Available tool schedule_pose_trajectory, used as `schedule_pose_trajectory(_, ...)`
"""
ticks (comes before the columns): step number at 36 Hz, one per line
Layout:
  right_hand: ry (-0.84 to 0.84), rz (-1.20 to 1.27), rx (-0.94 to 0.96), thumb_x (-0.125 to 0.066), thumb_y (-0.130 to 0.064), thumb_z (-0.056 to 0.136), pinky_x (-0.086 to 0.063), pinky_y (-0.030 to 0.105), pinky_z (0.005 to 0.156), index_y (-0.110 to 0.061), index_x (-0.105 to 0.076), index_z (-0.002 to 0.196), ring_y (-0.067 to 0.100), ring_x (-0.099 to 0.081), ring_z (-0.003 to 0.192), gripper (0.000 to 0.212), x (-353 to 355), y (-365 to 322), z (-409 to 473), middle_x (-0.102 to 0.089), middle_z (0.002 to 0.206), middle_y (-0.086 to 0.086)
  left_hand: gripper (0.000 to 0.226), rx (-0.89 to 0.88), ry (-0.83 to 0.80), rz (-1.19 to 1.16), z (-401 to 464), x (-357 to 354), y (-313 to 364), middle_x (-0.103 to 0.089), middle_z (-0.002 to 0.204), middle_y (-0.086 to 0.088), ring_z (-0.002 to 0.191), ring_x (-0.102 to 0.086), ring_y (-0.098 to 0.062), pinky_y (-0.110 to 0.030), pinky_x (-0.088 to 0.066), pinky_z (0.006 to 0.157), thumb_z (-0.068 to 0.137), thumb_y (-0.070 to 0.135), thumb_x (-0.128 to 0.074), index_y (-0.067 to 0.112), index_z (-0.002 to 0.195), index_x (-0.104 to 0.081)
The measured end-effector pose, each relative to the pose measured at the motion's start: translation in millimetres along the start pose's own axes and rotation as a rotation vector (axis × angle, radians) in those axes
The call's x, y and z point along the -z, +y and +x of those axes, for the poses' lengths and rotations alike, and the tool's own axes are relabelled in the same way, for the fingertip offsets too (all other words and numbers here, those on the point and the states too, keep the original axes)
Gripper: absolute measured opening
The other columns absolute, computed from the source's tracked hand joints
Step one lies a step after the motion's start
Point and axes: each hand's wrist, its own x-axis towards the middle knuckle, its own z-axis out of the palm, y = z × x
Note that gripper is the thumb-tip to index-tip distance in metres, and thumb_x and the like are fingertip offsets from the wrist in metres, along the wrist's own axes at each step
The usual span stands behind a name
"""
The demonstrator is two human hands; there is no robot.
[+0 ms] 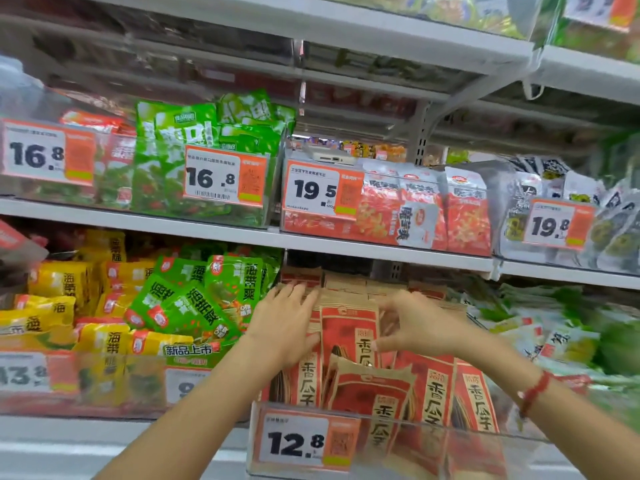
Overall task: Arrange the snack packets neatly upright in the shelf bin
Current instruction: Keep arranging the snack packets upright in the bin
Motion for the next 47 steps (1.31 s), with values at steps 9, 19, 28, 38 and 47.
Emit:
schedule_pose_trajectory(9,0.092,0.003,0.033,-0.074,-0.029,0.083,-0.049,0.039,0.097,-0.023,-0.07,0.113,0.012,-0.062,0.109,0.031,9.6,-16.3,8.2,-0.068,0.117,-0.007,0.05,-0.003,0.255,-0.134,-26.7,4.0,0.4,-0.057,0.132,0.002,0.127,-0.049,-0.019,-0.037,-0.032,0.112,0.088,0.034,-0.061,0.02,0.136,-0.051)
schedule_pose_trajectory(19,-0.035,0.073,0.099,-0.07,-0.022,0.086,-0.054,0.038,0.082,-0.028,-0.071,0.087,0.005,-0.066,0.081,0.006,-12.7,7.8,-7.8,-0.072,0.088,-0.013,0.051,0.3,0.366,-0.481,-70.7,-7.9,-0.1,-0.047,0.138,0.016,0.117,-0.052,-0.006,-0.013,-0.036,0.075,0.095,0.027,-0.052,0.029,0.143,-0.036)
schedule_pose_trajectory(28,0.05,0.328,-0.032,-0.046,-0.044,0.098,-0.049,0.031,0.097,-0.022,-0.072,0.107,0.01,-0.066,0.103,0.035,6.5,-8.1,16.5,-0.072,0.11,-0.002,0.051,0.364,0.344,-0.475,-63.0,-3.2,-0.2,-0.046,0.139,0.018,0.114,-0.055,-0.008,-0.022,-0.045,0.079,0.095,0.039,-0.048,0.032,0.143,-0.035)
schedule_pose_trajectory(38,-0.086,-0.353,-0.164,-0.059,-0.028,0.085,-0.039,0.044,0.105,-0.016,-0.041,0.137,0.033,-0.042,0.129,0.056,-42.9,4.9,65.0,-0.044,0.141,0.013,0.05,0.369,0.293,-0.462,-60.3,-9.9,-2.3,-0.054,0.131,0.018,0.103,-0.061,-0.009,-0.022,-0.038,0.07,0.094,0.045,-0.044,0.037,0.142,-0.034)
schedule_pose_trajectory(47,0.17,-0.2,-0.098,-0.069,-0.028,0.084,-0.05,0.035,0.086,-0.023,-0.066,0.105,0.02,-0.061,0.104,0.023,-18.0,-9.5,41.0,-0.069,0.105,-0.003,0.049,0.389,0.277,-0.472,-64.1,-8.0,-0.9,-0.055,0.131,0.016,0.102,-0.061,-0.008,-0.023,-0.043,0.074,0.095,0.047,-0.041,0.035,0.142,-0.035)
